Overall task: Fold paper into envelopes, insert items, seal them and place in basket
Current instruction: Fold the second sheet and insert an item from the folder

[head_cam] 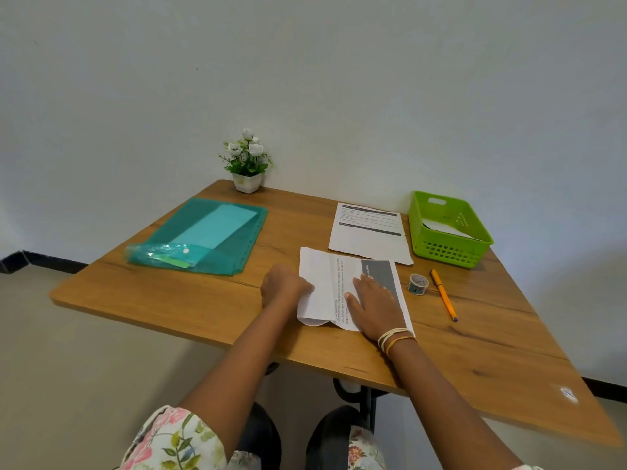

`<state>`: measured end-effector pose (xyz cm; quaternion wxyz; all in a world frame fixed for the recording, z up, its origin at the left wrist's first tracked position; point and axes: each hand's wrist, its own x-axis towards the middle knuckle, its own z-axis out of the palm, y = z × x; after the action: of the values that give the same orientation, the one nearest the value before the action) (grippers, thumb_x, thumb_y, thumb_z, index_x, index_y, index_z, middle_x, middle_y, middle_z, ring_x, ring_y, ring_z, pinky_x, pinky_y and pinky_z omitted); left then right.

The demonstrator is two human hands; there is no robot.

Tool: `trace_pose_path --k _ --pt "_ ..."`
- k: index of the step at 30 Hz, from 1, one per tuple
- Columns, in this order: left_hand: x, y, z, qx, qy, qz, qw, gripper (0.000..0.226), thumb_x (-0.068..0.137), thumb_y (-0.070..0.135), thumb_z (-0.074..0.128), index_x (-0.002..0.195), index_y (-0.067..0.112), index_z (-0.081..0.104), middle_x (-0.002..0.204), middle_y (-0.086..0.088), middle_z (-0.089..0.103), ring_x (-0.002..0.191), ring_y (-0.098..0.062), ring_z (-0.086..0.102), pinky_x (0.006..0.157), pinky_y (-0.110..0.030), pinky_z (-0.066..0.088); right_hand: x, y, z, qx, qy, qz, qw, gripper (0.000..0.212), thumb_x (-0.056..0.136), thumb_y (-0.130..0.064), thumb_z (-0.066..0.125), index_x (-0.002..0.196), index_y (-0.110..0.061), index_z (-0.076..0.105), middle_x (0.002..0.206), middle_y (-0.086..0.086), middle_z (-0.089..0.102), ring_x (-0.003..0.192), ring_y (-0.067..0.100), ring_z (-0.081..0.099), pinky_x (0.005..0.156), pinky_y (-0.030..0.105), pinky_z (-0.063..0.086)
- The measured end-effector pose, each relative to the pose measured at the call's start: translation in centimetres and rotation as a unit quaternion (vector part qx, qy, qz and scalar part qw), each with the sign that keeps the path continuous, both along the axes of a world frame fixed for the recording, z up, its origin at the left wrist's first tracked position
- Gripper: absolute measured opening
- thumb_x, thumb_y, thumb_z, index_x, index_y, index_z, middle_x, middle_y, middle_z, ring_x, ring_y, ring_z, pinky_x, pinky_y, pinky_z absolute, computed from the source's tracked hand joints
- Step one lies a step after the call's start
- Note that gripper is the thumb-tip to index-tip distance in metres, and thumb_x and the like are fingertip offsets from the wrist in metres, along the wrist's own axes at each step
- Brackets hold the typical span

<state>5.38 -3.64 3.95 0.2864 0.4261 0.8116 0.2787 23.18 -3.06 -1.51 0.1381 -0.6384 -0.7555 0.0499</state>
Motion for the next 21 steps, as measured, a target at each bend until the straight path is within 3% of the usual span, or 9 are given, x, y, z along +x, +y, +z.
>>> trace_pose_path --k 4,7,9,11,15,18,20,21 --pt "-0.4 0.5 -0.1 -0.001 -0.063 -0.001 0.998 0.035 0.075 0.034 0.081 0.09 0.01 0.06 0.095 -0.007 0.066 0.081 -0.022 0.065 0.059 -0.026 0.05 -0.1 -0.1 0.1 0.001 0.006 -0.004 1.0 0.055 0.098 -0.048 0.035 0.146 -0.021 0.034 0.156 0.001 0.028 0.144 0.021 0.026 0.117 0.04 0.02" --pt "-0.4 0.3 -0.7 0.036 -0.068 0.015 0.997 0.022 0.08 0.028 0.077 0.086 0.012 0.063 0.092 -0.006 0.066 0.071 -0.017 0.061 0.05 -0.023 0.04 -1.0 -1.3 0.7 0.038 0.032 0.003 0.999 0.05 0.098 -0.043 0.039 0.142 -0.019 0.039 0.151 0.002 0.038 0.138 0.021 0.037 0.114 0.037 0.028" --pt "-0.1 -0.1 -0.7 0.077 -0.074 0.021 0.994 0.016 0.083 0.024 0.073 0.08 0.015 0.06 0.089 -0.003 0.063 0.07 -0.014 0.056 0.053 -0.021 0.039 -2.3 -2.8 1.3 0.051 0.098 0.035 0.993 0.045 0.097 -0.039 0.045 0.138 -0.02 0.045 0.141 0.002 0.05 0.125 0.019 0.05 0.103 0.032 0.042" --pt "0.4 -0.2 -0.9 0.144 -0.124 0.0 0.982 0.012 0.086 0.024 0.07 0.088 0.014 0.065 0.089 0.001 0.06 0.073 -0.011 0.054 0.055 -0.018 0.04 -3.7 -4.0 1.8 0.012 0.189 0.063 0.98 0.043 0.096 -0.038 0.049 0.135 -0.022 0.049 0.138 0.0 0.052 0.12 0.019 0.054 0.095 0.029 0.047" --pt "1.5 -1.2 -0.5 0.233 -0.27 -0.078 0.931 0.03 0.096 0.039 0.053 0.087 0.016 0.07 0.083 0.0 0.067 0.072 -0.011 0.061 0.054 -0.018 0.044 -5.0 -3.4 3.1 -0.066 0.384 0.025 0.921 0.037 0.097 -0.038 0.047 0.127 -0.018 0.058 0.13 0.0 0.057 0.116 0.021 0.055 0.089 0.026 0.048" --pt "2.5 -1.7 -0.8 0.236 -0.322 -0.162 0.903 0.044 0.099 0.047 0.039 0.108 0.017 0.07 0.1 0.006 0.069 0.088 -0.007 0.065 0.062 -0.016 0.049 -4.4 -2.2 4.7 -0.108 0.531 -0.049 0.839 0.035 0.099 -0.042 0.041 0.107 -0.016 0.063 0.107 0.007 0.067 0.102 0.027 0.063 0.089 0.039 0.053" --pt "3.0 -1.8 -1.4 0.224 -0.303 -0.214 0.901 0.054 0.095 0.056 0.034 0.114 0.021 0.07 0.109 0.007 0.067 0.095 -0.004 0.063 0.067 -0.015 0.047 -3.7 -1.7 5.8 -0.143 0.596 -0.096 0.784 0.029 0.098 -0.038 0.045 0.098 -0.014 0.061 0.101 0.013 0.068 0.095 0.03 0.066 0.084 0.039 0.056" --pt "3.2 -1.8 -1.8 0.212 -0.256 -0.242 0.912 0.054 0.094 0.057 0.033 0.114 0.023 0.07 0.112 0.006 0.066 0.095 -0.004 0.062 0.07 -0.017 0.048 -3.3 -1.6 6.3 -0.15 0.596 -0.115 0.781 0.023 0.096 -0.032 0.05 0.092 -0.013 0.061 0.1 0.016 0.068 0.092 0.031 0.066 0.081 0.039 0.056"
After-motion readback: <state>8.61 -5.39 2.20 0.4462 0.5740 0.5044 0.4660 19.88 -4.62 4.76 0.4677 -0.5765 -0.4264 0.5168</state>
